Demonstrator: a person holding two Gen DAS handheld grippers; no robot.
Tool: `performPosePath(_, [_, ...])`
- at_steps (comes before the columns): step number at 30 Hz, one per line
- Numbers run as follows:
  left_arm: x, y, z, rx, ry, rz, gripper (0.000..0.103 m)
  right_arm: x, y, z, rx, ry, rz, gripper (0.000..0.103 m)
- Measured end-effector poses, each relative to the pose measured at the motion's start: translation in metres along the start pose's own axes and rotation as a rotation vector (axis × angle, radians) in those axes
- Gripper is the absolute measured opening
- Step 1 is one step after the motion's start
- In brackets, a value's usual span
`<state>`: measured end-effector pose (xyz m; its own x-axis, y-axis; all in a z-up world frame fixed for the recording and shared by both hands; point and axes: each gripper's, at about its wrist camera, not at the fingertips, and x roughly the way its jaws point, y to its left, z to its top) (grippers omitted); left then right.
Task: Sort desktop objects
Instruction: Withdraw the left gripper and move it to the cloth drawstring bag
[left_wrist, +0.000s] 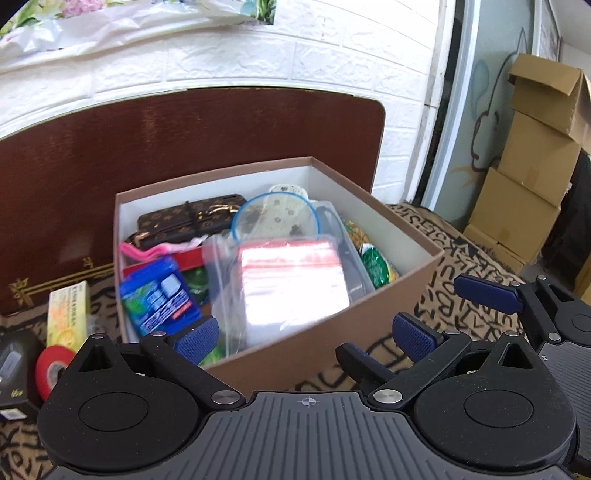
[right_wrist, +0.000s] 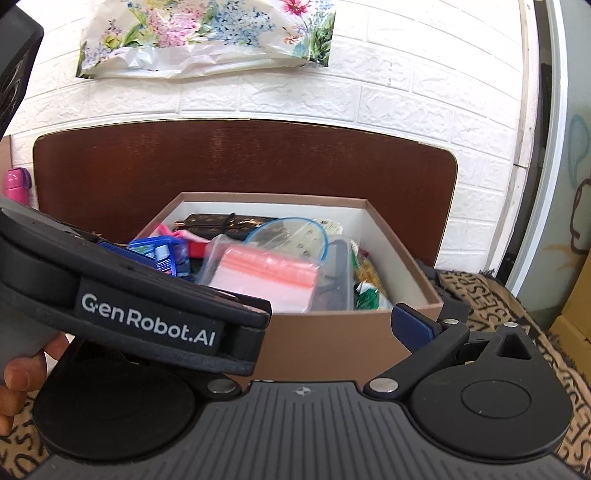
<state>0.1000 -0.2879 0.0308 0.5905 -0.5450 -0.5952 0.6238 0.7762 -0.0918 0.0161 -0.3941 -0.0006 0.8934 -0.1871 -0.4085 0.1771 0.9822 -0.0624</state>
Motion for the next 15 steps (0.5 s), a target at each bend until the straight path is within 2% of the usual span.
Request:
performPosePath(9, [-0.04,0.007,-0.029,-0.015,-0.02,0.024,0.103,-0.033,0.027,-0.014,0.024,-0.001,0.035,0.103])
performPosePath(15, [-0.064,0.014,-0.051,-0.028,-0.027,0.068,0.103,-0.046,0.048,-0.026,0.032,0.018,0.07,0.103])
